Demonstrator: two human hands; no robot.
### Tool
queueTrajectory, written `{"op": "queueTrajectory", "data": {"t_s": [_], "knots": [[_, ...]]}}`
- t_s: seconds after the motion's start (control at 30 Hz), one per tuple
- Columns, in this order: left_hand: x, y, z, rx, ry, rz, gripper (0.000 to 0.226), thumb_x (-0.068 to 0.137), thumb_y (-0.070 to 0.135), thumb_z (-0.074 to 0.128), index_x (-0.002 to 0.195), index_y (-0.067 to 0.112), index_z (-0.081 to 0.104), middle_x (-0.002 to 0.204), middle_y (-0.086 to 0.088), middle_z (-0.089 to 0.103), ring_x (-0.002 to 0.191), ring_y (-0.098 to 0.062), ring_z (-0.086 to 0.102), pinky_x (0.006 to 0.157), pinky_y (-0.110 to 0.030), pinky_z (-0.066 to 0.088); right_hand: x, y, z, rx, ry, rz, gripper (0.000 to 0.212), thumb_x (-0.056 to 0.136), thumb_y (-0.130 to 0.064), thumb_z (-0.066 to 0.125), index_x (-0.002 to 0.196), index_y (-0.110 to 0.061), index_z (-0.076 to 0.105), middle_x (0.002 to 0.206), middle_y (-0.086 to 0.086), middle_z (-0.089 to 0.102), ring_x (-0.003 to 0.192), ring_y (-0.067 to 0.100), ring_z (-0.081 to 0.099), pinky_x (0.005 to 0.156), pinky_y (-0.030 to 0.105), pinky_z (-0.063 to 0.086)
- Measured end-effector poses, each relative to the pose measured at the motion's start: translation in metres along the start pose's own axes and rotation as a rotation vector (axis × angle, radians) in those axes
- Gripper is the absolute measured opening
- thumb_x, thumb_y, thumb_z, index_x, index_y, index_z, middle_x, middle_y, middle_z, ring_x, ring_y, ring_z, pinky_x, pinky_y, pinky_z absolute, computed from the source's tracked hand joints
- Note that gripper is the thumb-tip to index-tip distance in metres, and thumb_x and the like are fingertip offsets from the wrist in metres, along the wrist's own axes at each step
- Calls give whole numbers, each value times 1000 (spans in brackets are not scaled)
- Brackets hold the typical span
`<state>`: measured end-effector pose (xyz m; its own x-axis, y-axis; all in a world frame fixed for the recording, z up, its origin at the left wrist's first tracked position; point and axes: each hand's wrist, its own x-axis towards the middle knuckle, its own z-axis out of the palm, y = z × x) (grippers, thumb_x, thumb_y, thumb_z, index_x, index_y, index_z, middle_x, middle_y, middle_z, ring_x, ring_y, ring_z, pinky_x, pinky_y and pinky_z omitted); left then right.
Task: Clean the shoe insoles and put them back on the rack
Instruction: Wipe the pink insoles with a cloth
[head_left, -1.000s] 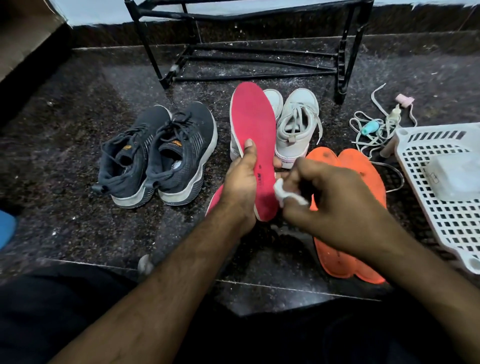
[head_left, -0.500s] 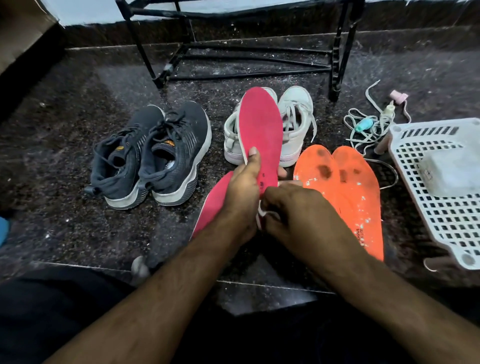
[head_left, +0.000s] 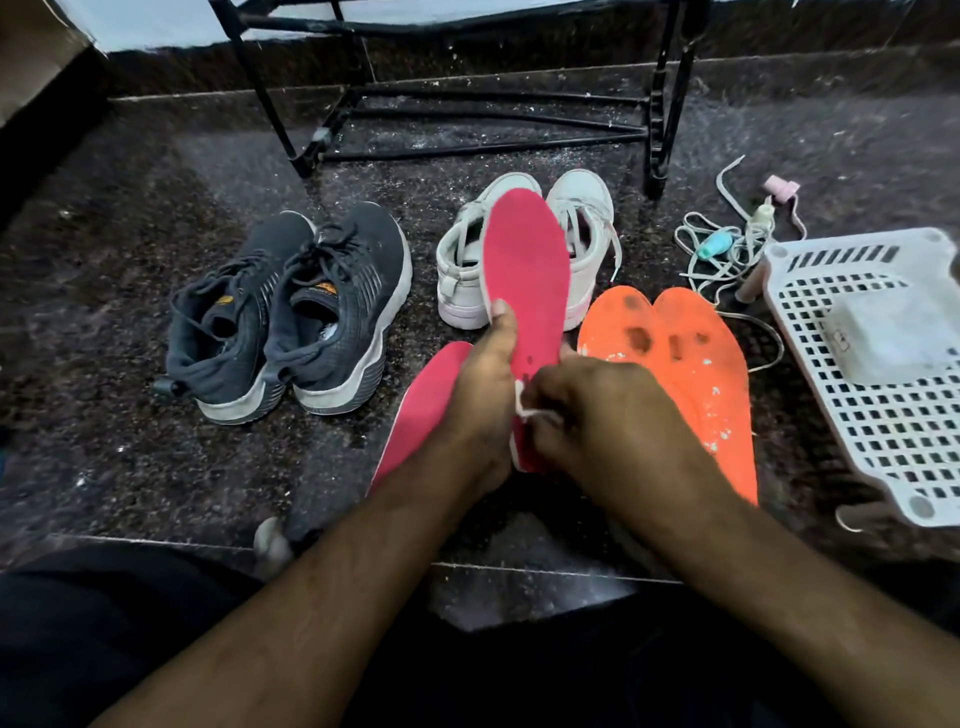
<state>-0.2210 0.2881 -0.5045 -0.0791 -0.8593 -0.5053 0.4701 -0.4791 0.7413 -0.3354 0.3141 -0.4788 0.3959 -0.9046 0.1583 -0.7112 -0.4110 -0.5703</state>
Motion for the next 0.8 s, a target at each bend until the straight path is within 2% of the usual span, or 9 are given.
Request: {"op": "queueTrajectory", "data": {"t_s": [0.07,0.13,0.27,0.4,0.5,0.57,0.63,0.7,0.8], "knots": [[4,5,-4,5,-11,-5,75,98,67,27,77,5,63,69,-16,59,65,-27,57,62,-28,49,-7,-8,8,-49,-37,-29,4,77,-19,69,79,-20,66,79,4,64,74,30,60,62,40,49],[2,6,-3,-12,-43,-18,74,99,67,27,77,5,62,69,-13,59,65,-25,56,61,-26,49,-4,-6,5,-70,-81,-4,7,75,-25,69,80,-22,66,79,1,66,75,28,61,63,39,50],[-10,-4,9,46,-149,-85,68,100,65,28,93,9,66,74,-10,68,60,-23,66,52,-30,54,9,18,-20,-222,39,-27,18,75,-32,61,88,-24,71,82,1,71,81,28,60,71,40,49],[-17,-22,16,229,-268,-10,56,105,55,23,130,15,52,90,-10,67,61,-28,71,36,-26,48,22,34,-40,-225,194,58,12,80,-28,64,90,-22,69,85,0,69,84,27,58,74,37,46],[-12,-15,13,165,-219,-11,62,104,57,27,123,6,56,81,-11,65,55,-22,67,39,-29,51,18,27,-33,-161,164,59,12,78,-28,68,88,-22,68,81,0,69,81,26,61,70,36,46],[-9,-5,9,39,-178,-67,67,101,62,30,100,4,62,75,-12,65,59,-20,66,53,-27,56,7,12,-18,-57,32,31,13,77,-29,67,87,-21,66,78,1,70,77,26,64,67,38,49],[-5,3,3,-6,-132,-73,71,98,66,29,84,6,63,69,-12,64,56,-19,62,55,-22,52,-3,-1,-1,-51,-112,-1,13,80,-30,65,88,-21,61,80,7,69,78,31,65,65,39,48],[-4,7,0,1,-107,-63,75,98,67,28,81,4,64,71,-13,63,55,-21,61,55,-22,51,-6,-3,5,-113,-148,-41,13,82,-32,63,90,-23,59,83,9,68,81,34,63,66,39,45],[-11,0,9,45,-167,-99,65,100,64,28,96,10,65,77,-8,69,62,-19,67,56,-26,55,3,10,-10,-181,-60,-39,13,78,-29,66,91,-24,64,81,6,67,81,31,61,69,39,45]]}}
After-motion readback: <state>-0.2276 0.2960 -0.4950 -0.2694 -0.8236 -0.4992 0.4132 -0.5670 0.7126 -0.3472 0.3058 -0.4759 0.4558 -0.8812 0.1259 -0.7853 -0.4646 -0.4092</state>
